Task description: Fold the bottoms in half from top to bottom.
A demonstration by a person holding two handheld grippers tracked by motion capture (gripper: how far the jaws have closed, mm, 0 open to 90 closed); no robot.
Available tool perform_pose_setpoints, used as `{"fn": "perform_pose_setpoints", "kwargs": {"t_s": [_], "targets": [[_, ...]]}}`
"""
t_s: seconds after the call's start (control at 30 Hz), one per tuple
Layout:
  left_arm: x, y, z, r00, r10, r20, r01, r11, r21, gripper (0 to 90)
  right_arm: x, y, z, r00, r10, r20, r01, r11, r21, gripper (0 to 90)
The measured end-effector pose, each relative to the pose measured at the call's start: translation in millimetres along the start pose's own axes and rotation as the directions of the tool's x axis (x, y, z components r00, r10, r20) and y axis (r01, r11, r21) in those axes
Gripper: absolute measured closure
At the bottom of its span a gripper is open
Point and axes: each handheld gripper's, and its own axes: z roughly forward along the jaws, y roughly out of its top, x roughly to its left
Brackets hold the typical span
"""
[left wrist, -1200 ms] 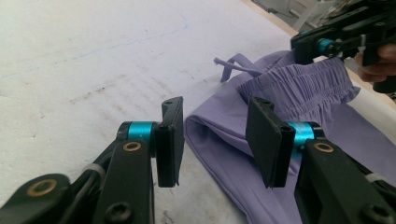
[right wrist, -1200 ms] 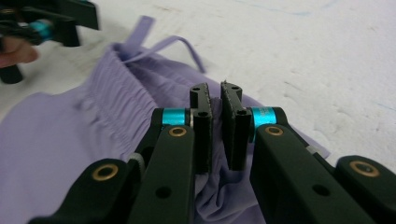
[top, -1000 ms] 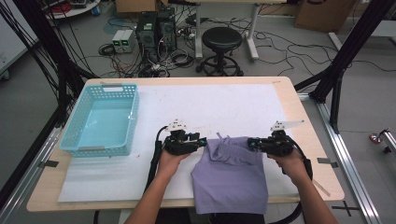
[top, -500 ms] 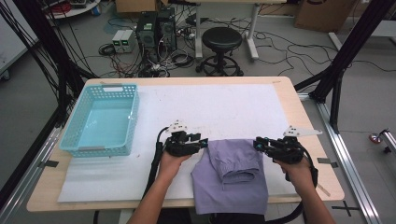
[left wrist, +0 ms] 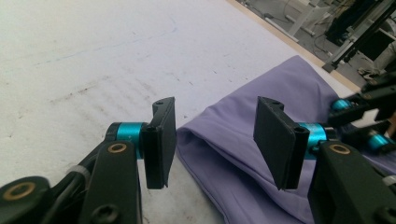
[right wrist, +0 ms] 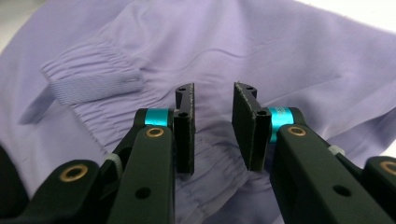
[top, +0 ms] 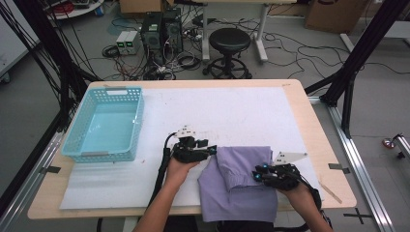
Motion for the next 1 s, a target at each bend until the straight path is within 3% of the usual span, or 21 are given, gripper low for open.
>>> {"fn": "perform_pose_setpoints", "kwargs": {"t_s": [0.13, 0.2, 0.23, 0.27, 0.33, 0.4, 0.43, 0.47, 0.6, 0.77, 1.0], "targets": [[-1.7, -0.6, 2.2, 1.0000, 0.001, -0.002, -0.001, 1.0000, 0.005, 47.2, 9.0, -5.6, -6.4, 0.9987, -0.012, -0.050, 0.012, 1.000, 0.002, 67.3], [-2.3, -1.2, 3.8, 1.0000, 0.007, -0.006, -0.007, 0.9999, 0.011, 46.9, 10.6, -5.5, -12.1, 0.9973, -0.008, -0.073, 0.006, 1.000, -0.028, 64.7], [-2.5, -1.6, 5.2, 0.9999, 0.008, -0.008, -0.008, 0.9999, 0.015, 46.2, 9.4, -4.0, -17.7, 0.9973, 0.003, -0.073, -0.008, 0.998, -0.067, 63.2], [-2.6, -2.1, 7.5, 0.9999, 0.011, -0.012, -0.010, 0.9997, 0.023, 45.8, 6.8, -2.0, -22.2, 0.9981, 0.022, -0.058, -0.028, 0.995, -0.101, 61.3], [-2.3, -2.5, 11.6, 0.9994, 0.015, -0.031, -0.014, 0.9993, 0.034, 45.3, -2.7, 3.8, -27.9, 0.9973, 0.072, 0.014, -0.069, 0.986, -0.152, 54.6], [-2.1, -2.5, 15.9, 0.9993, 0.004, -0.036, -0.003, 0.9992, 0.039, 44.4, -15.4, 12.2, -27.2, 0.9818, 0.141, 0.128, -0.119, 0.979, -0.165, 52.8], [-2.9, -2.4, 17.0, 0.9993, 0.004, -0.037, -0.002, 0.9992, 0.040, 44.4, -20.7, 16.1, -24.8, 0.9756, 0.149, 0.161, -0.121, 0.978, -0.170, 53.6], [-3.9, -2.3, 17.8, 0.9993, 0.010, -0.037, -0.009, 0.9991, 0.042, 44.4, -24.5, 19.8, -21.5, 0.9745, 0.153, 0.164, -0.126, 0.978, -0.168, 57.7], [-2.4, -1.9, 16.7, 0.9991, 0.014, -0.041, -0.012, 0.9988, 0.047, 44.4, -21.3, 24.5, -0.8, 0.9931, 0.065, 0.097, -0.057, 0.995, -0.084, 70.8], [-1.6, -1.7, 15.6, 0.9992, 0.012, -0.039, -0.010, 0.9989, 0.046, 44.3, -11.7, 8.2, 12.8, 0.9981, 0.017, 0.059, -0.018, 1.000, 0.023, 73.5], [-3.4, -2.1, 16.0, 0.9994, 0.015, -0.032, -0.014, 0.9987, 0.048, 44.3, 1.7, -3.5, 3.5, 0.9993, -0.027, 0.026, 0.026, 0.999, 0.035, 73.4]]}}
